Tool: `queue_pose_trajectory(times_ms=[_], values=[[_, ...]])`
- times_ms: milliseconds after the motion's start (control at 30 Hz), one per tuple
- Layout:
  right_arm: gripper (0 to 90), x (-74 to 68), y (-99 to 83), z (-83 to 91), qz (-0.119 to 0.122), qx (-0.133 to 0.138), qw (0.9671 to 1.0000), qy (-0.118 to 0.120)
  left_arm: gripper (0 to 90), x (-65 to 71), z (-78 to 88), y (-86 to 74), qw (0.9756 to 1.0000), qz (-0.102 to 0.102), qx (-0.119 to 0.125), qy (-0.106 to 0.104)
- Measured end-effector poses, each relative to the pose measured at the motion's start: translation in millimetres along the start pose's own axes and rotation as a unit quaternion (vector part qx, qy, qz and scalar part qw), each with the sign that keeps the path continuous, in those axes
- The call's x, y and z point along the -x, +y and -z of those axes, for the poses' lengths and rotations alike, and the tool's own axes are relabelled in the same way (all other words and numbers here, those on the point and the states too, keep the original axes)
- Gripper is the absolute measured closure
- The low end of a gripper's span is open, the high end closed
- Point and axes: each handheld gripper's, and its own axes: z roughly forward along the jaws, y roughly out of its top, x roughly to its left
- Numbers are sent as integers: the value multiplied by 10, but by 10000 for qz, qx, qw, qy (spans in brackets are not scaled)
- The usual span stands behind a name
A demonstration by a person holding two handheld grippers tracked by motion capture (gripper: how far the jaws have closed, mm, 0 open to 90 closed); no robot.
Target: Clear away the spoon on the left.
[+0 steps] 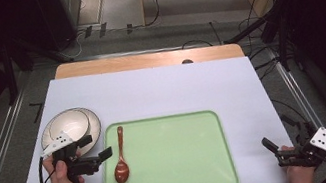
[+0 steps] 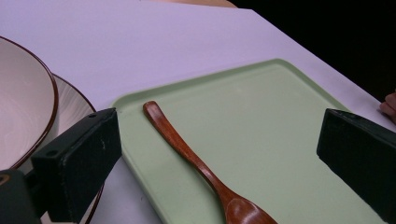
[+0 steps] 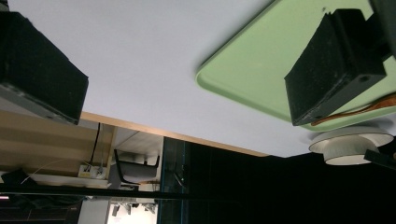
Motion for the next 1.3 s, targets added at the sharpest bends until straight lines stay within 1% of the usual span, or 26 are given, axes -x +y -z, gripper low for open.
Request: queue_pose_trajectory(times_ms=[33,67,167,200,267,300,333,400,433,467,567,600,700,733,767,967,1000,1033,1067,1167,1233,1300], values=[[0,0,0,0,0,0,10000,0,0,0,0,0,10000,0,0,0],[0,-1,-1,0,5,2,10000,4,0,2,39,-5,10000,-27,31,-58],[0,-2,-1,-1,9,0,10000,2,0,-4,73,-14,10000,-62,20,-47],[0,-3,-2,-1,8,1,10000,0,0,-25,109,-32,10000,-30,50,-77],[0,-2,-2,-1,1,6,10000,3,0,-36,144,-51,10000,9,92,-36],[0,-2,-2,0,-7,9,10000,6,0,-43,164,-59,9999,-1,141,-42],[0,0,-2,0,-13,17,10000,5,0,-45,190,-67,9998,3,209,2],[0,4,-2,0,-7,11,10000,15,0,-52,211,-72,9997,3,248,-2],[0,7,-2,0,-1,3,10000,8,0,-67,246,-83,9996,-1,289,-42],[0,8,-2,0,-5,0,10000,4,0,-68,263,-93,9995,-20,320,2],[0,3,-5,7,-32,29,10000,15,0,-85,290,-109,9995,-4,300,16],[0,3,-4,7,-44,32,10000,10,0,-101,328,-130,9994,-34,329,73],[0,2,-5,7,-42,34,10000,4,0,-125,394,-155,9991,-9,401,144],[0,2,-5,7,-42,34,10000,4,0,-125,394,-155,9991,-9,401,144],[0,0,-6,7,-39,40,10000,-5,0,-150,436,-176,9990,3,416,158],[0,4,-7,6,-51,39,10000,-28,0,-218,505,-249,9990,64,367,249],[0,4,-8,7,-60,42,10000,-29,0,-233,536,-267,9988,72,391,296],[0,4,-8,7,-60,42,10000,-29,0,-233,536,-267,9988,72,391,296],[0,7,-10,8,-42,68,10000,-32,0,-244,569,-275,9984,90,457,332],[0,7,-9,9,-46,73,10000,-36,0,-258,601,-280,9982,74,499,329],[0,4,-10,8,-48,56,10000,-59,0,-270,638,-299,9977,74,559,378],[0,3,-11,7,-41,65,9999,-67,0,-276,648,-305,9976,58,561,393]])
